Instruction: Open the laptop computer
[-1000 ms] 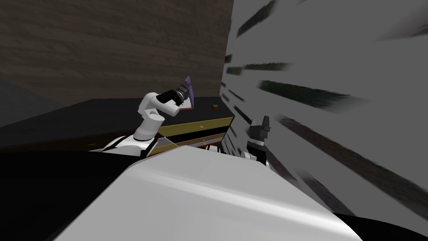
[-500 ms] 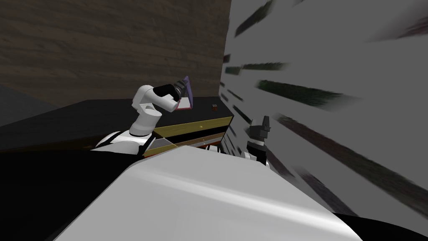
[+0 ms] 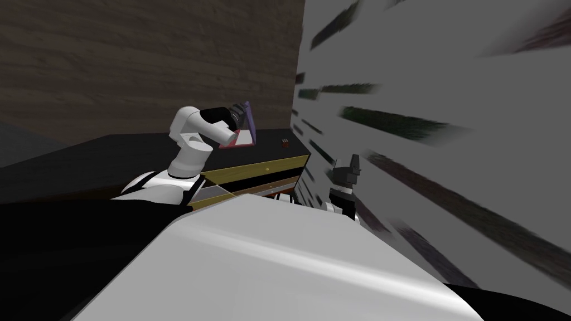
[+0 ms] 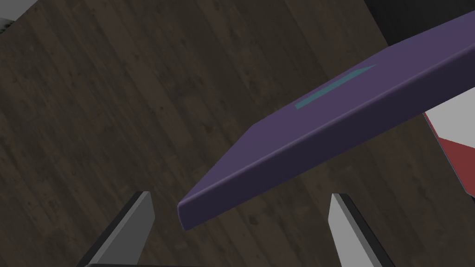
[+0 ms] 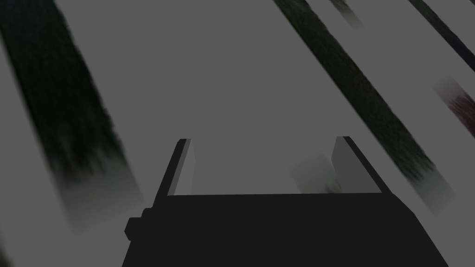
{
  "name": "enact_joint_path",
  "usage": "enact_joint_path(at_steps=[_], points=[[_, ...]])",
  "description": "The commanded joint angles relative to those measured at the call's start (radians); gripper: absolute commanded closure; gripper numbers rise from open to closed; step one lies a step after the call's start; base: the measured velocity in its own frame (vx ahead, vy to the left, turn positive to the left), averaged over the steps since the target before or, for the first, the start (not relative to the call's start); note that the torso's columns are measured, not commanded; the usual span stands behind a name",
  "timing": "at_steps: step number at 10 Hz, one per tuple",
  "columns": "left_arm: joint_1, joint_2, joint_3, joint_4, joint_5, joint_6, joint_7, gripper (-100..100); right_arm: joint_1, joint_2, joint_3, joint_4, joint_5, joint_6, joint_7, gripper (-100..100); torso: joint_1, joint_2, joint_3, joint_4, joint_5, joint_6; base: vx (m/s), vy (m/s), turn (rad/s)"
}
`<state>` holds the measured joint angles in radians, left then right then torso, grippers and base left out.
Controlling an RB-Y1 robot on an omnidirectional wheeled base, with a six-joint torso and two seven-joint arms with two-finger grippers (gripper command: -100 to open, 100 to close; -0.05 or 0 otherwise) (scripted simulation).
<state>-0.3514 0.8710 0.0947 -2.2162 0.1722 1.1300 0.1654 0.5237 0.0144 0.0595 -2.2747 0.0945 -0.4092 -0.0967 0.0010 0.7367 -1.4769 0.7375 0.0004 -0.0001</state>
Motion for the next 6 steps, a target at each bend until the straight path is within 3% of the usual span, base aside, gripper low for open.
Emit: enact_joint_path(at_steps=[1,6], points=[[0.0,0.0,0.0,0.0,0.0,0.001,0.0,100,0.0,0.0,0.0,0.0,0.0,0.0,0.0,0,-0.001,0.001,0.001,0.0,0.0,0.0,0.0,0.0,0.0],[0.005,-0.119,0.049,0.094,-0.017,-0.157,0.058,100,-0.001,0.0,0.001,0.0,0.0,0.0,0.0,0,0.008,0.0,0.001,-0.003,0.006,-0.003,-0.047,0.029,0.038]])
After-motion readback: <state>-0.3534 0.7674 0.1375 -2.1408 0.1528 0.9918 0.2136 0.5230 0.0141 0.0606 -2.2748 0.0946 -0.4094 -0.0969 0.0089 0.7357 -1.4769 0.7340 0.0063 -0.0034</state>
